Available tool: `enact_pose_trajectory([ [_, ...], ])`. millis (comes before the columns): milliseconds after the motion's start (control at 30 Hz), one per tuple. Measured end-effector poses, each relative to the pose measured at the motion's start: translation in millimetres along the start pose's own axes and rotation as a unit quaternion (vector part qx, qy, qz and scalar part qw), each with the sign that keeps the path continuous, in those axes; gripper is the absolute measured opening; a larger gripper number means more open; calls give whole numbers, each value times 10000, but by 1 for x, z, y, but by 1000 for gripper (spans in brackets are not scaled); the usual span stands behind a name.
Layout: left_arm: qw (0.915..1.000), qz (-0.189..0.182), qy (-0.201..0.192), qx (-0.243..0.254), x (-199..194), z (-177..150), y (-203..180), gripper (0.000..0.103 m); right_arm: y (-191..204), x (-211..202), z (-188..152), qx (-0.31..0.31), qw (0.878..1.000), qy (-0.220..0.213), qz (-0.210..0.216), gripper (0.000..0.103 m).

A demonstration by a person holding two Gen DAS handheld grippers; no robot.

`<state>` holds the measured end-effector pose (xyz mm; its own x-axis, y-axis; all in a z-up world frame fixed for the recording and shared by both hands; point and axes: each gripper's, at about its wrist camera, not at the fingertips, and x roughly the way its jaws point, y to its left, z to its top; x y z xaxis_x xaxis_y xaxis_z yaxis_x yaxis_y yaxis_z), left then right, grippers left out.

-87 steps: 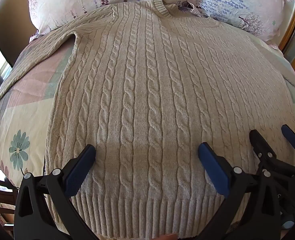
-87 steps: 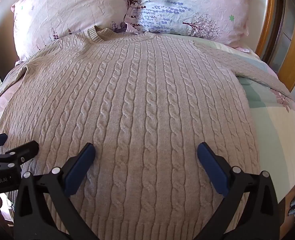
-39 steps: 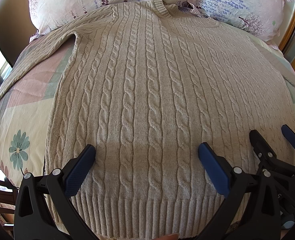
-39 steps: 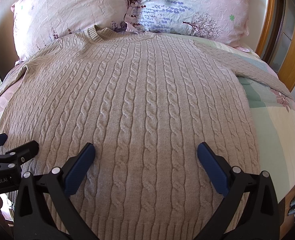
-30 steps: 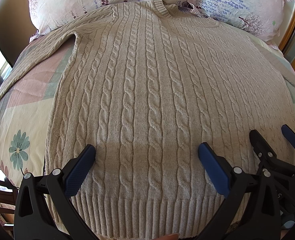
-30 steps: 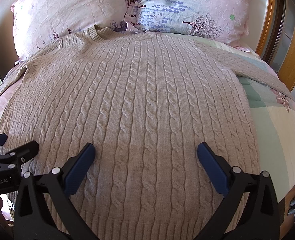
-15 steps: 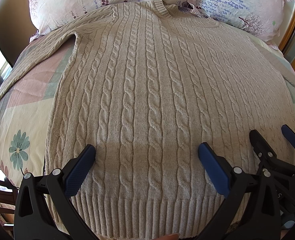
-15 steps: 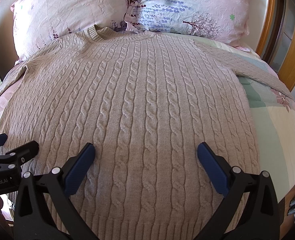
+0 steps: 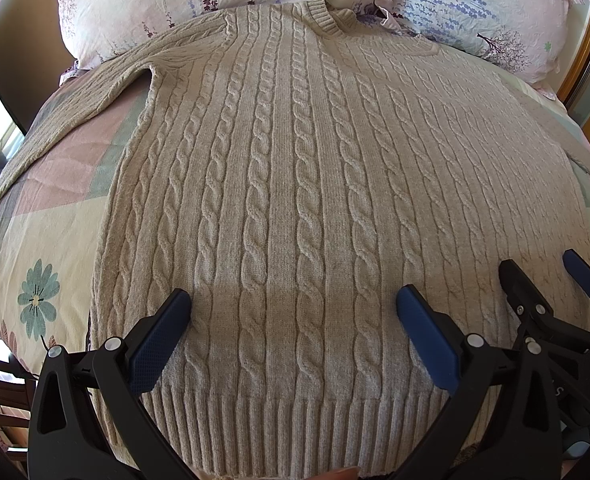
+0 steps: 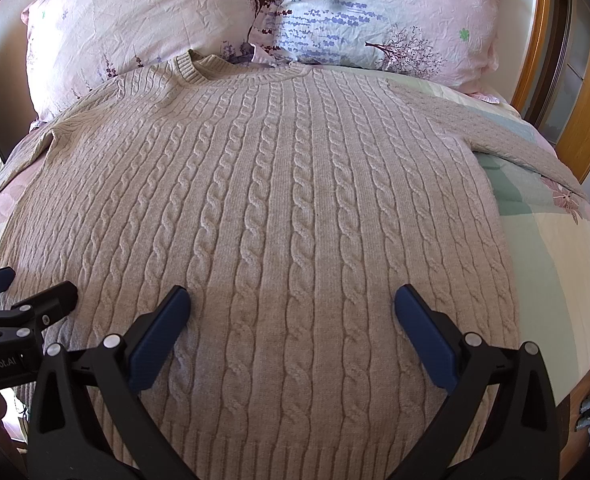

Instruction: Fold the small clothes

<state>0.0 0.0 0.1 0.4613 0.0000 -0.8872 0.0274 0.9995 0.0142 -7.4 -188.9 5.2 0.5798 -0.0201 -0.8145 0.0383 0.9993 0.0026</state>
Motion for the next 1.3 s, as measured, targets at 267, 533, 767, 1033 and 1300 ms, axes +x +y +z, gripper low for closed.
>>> enact_pose_trajectory([
  [267, 10000, 0, 1, -1, 0, 0, 0, 102, 2, 3, 0, -10, 10000, 37, 0, 101],
  [533, 10000, 2, 9, 14, 1, 2, 3, 102, 5, 10, 3, -413, 9984, 177, 349, 101],
  [767, 9996, -13, -267, 45, -2, -4, -1, 102, -78, -3, 31, 426, 9892, -167, 1393, 101],
  [1033, 9954, -565, -774, 7, -19, 10, 31, 102, -326, 16, 61, 3984, 9126, -584, 709, 55],
  [1300, 9741, -953, -1605, -1275, -22, 42, 132, 102, -429, 60, 43, 5281, 8445, -443, 767, 41],
])
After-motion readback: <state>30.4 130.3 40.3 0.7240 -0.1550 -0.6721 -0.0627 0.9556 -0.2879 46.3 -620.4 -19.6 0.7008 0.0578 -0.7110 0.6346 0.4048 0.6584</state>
